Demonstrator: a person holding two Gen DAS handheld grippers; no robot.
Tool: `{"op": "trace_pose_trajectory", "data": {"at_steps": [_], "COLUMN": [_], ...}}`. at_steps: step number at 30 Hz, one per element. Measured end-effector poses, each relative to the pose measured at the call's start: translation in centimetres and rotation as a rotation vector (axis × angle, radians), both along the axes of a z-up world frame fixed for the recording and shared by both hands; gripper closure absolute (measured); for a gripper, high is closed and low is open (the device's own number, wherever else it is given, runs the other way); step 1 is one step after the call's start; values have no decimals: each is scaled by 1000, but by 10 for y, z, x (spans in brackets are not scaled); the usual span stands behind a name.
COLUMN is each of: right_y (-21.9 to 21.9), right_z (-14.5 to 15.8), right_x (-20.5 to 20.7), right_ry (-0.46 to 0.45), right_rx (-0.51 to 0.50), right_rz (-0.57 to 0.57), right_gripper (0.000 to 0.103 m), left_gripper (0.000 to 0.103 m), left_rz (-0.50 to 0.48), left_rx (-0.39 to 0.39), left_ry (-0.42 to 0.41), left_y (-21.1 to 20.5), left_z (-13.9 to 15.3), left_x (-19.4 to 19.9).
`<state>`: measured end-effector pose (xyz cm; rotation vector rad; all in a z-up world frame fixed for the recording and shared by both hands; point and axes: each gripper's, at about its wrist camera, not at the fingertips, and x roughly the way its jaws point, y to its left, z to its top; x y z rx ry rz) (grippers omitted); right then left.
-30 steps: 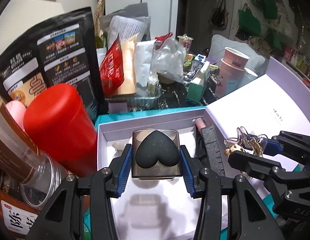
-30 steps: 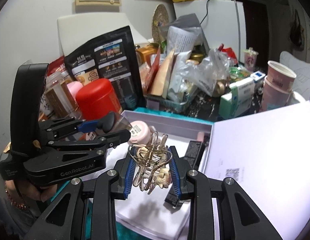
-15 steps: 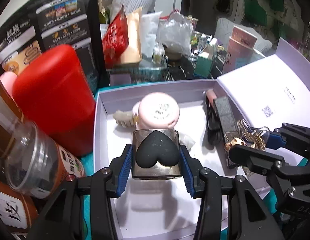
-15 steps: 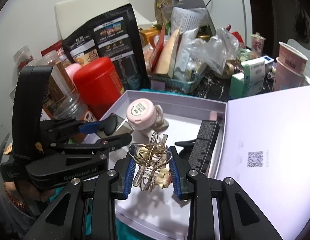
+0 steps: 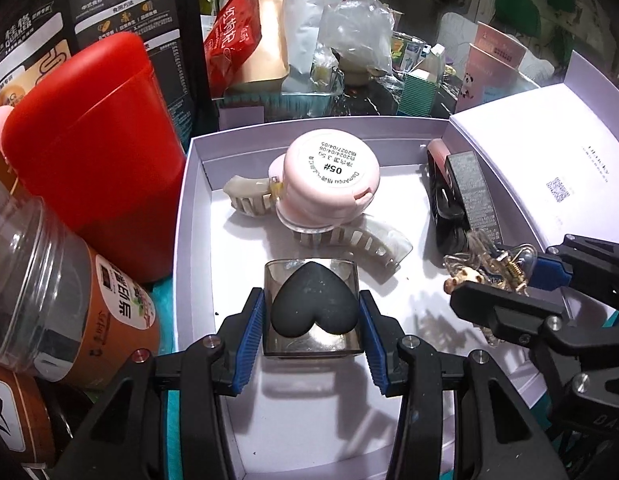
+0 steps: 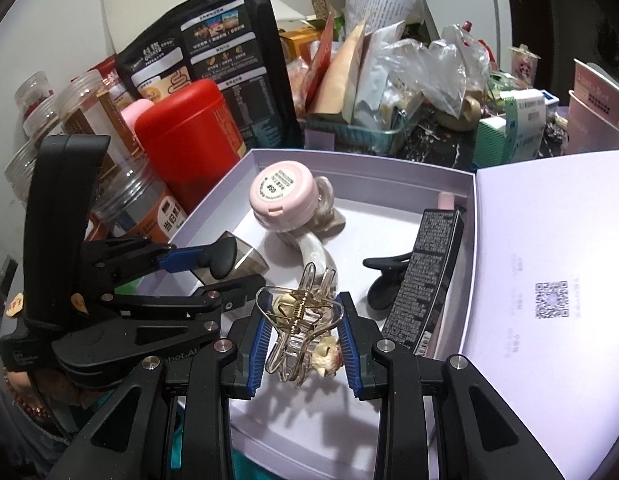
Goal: Organize rigid objects
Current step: 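Open both tools to drop the heart case and gold clip in the box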
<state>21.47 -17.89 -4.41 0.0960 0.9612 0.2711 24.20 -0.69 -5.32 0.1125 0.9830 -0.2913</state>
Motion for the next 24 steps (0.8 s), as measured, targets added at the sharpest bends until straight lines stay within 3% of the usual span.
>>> {"op": "trace_pose_trajectory", "data": {"at_steps": [13,19,24], "right_y": [3,0,-5], "right_z": [-10,-6,2], "right_x": [6,5,0], "right_ry": [24,11,-4], "right_rx": [-22,-50,-45], "right_rz": [-16,-37,-51], "right_gripper": [71,58,47], "left_gripper": [58,58,56], "left_rz": [1,11,12], "left_rx": [52,87,61], "left_ry": [-8,8,38], "left_y": [-10,-11,-10], "left_z": [-5,-6,-5], "left_x": [7,10,9]}}
